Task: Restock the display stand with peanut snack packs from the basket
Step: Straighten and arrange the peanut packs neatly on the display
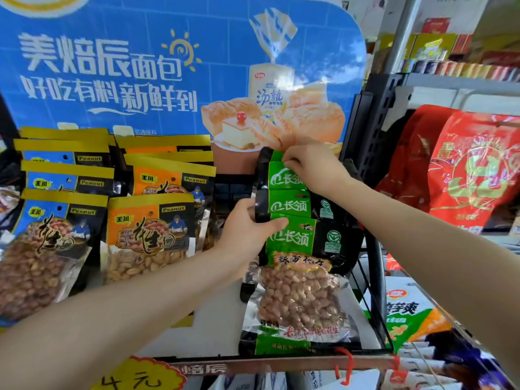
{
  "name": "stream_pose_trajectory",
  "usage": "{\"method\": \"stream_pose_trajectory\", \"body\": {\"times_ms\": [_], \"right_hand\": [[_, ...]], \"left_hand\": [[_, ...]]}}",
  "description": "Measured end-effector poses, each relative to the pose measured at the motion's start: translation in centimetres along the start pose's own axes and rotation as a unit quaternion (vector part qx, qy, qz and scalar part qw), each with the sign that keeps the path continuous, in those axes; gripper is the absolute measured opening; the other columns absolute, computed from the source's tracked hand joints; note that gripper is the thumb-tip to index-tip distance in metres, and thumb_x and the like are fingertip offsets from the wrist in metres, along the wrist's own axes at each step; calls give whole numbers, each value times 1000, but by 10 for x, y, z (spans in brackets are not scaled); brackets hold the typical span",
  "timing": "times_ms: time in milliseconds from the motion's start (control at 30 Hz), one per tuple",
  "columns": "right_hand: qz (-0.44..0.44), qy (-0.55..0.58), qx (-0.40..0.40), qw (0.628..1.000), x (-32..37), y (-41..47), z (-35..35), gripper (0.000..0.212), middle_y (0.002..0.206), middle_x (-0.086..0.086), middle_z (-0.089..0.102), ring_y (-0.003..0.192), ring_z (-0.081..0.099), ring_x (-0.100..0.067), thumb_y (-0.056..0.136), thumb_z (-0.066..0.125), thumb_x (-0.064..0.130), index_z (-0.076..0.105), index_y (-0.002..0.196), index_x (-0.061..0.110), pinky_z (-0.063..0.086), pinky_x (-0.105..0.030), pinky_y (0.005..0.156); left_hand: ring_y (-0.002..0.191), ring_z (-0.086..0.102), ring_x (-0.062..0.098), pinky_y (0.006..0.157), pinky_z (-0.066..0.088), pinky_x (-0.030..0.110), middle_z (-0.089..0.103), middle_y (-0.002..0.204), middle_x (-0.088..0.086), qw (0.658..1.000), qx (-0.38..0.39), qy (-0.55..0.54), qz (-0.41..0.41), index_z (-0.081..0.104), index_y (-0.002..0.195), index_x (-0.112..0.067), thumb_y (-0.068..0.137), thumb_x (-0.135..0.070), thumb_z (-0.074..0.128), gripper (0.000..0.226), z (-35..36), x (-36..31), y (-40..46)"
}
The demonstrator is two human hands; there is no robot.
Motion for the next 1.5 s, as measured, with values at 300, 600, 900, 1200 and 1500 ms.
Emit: {"method": "stream_pose_trajectory", "body": {"times_ms": [300, 600, 900, 1200, 1500], "right_hand": [[-2, 59, 4, 998, 11, -19, -21, 24, 117, -14, 58, 102, 52, -24, 89, 58, 16, 63, 112, 9, 39, -30, 84], [-32, 107, 249, 962, 38, -77, -7, 21, 74, 11, 59, 64, 55, 8, 89, 60, 21, 68, 97, 3, 42, -12, 69], [4, 12, 190, 982, 72, -58, -5, 28, 99, -5, 67, 91, 60, -20, 92, 53, 30, 67, 103, 8, 46, -32, 81], [-70, 17, 193, 979, 192, 32, 78, 33, 125, -17, 59, 113, 54, -35, 98, 38, 23, 53, 124, 8, 47, -47, 92], [-6, -35, 236, 971, 192, 43, 101, 33, 123, -19, 58, 112, 53, -35, 98, 42, 22, 53, 123, 3, 44, -39, 88]], "left_hand": [[112, 49, 20, 92, 38, 34, 48, 131, 3, 992, 68, 28, -103, 32, 125, -21, 74, -38, 74, 68, -5, 9, 1], [87, 57, 11, 69, 46, 18, 62, 101, 2, 949, 177, 235, -113, 58, 105, -13, 70, -38, 77, 47, -33, 47, -42], [86, 58, 9, 68, 45, 12, 60, 92, -8, 900, 177, 391, 78, 61, 107, -16, 83, -27, 67, 27, -58, 22, -64], [140, 15, 28, 114, 20, 42, 10, 152, 5, 829, 20, 559, 31, 22, 142, -19, 73, -52, 68, 90, -201, 32, -81], [137, 21, 28, 113, 22, 39, 15, 151, 6, 798, 53, 590, 111, 10, 146, -21, 76, -51, 65, 95, -205, 46, -86]]}}
Point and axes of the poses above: each hand's wrist, its own y-axis towards the middle knuckle, its own z-axis out of the palm, x = y × z, the point moved 6 cm from there along y, towards the middle knuckle
